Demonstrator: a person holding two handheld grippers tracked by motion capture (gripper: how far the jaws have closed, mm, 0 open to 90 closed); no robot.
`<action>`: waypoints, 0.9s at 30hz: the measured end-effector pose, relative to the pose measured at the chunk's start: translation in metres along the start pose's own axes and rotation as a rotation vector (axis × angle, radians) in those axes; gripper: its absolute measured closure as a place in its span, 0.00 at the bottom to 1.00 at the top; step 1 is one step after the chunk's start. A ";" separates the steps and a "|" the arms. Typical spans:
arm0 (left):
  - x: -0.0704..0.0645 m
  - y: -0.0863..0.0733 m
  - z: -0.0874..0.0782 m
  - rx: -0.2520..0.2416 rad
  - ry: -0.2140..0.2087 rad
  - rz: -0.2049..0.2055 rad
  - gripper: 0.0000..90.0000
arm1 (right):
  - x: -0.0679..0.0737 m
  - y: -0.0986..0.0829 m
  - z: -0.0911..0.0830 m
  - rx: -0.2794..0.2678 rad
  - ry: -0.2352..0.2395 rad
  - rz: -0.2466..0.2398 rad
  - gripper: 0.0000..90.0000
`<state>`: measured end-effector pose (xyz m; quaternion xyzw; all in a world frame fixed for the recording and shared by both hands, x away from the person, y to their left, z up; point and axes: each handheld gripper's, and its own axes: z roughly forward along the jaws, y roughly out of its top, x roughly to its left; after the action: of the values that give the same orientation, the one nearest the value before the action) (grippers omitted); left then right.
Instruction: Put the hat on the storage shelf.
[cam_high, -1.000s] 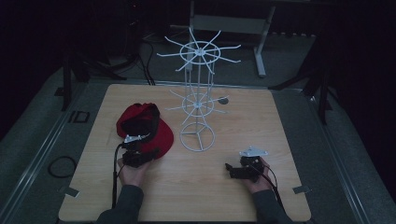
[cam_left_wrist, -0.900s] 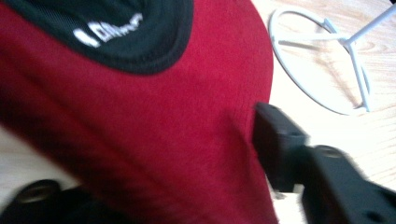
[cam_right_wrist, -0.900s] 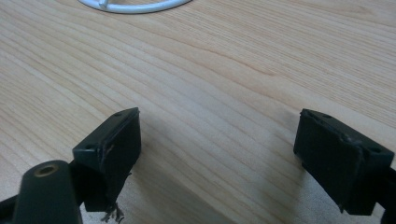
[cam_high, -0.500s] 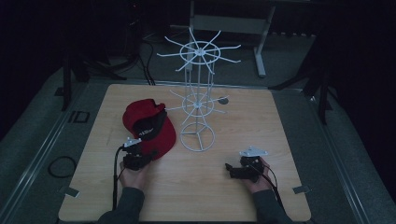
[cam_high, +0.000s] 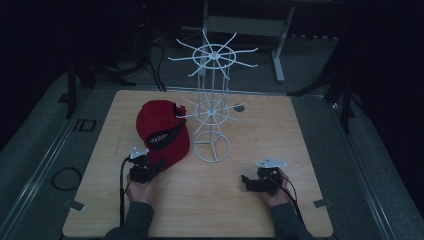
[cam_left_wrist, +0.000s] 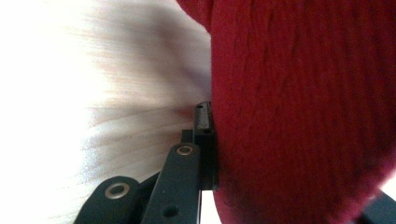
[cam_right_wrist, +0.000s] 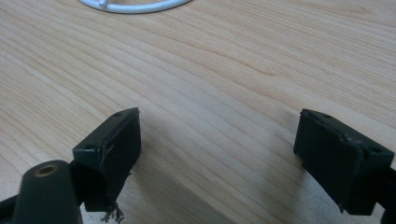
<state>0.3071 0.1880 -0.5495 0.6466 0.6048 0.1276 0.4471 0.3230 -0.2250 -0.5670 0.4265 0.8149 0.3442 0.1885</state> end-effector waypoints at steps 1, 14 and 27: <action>0.000 0.001 -0.002 -0.007 -0.001 0.002 0.95 | 0.000 0.000 0.000 0.000 0.000 0.000 0.16; 0.002 0.028 -0.020 -0.072 0.021 0.015 0.95 | 0.000 0.000 0.000 0.000 0.000 0.000 0.16; -0.001 0.055 -0.038 -0.137 0.044 0.027 0.95 | 0.000 0.000 0.000 0.000 0.002 0.000 0.16</action>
<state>0.3167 0.2110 -0.4870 0.6197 0.5957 0.1889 0.4749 0.3233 -0.2249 -0.5670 0.4263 0.8150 0.3447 0.1878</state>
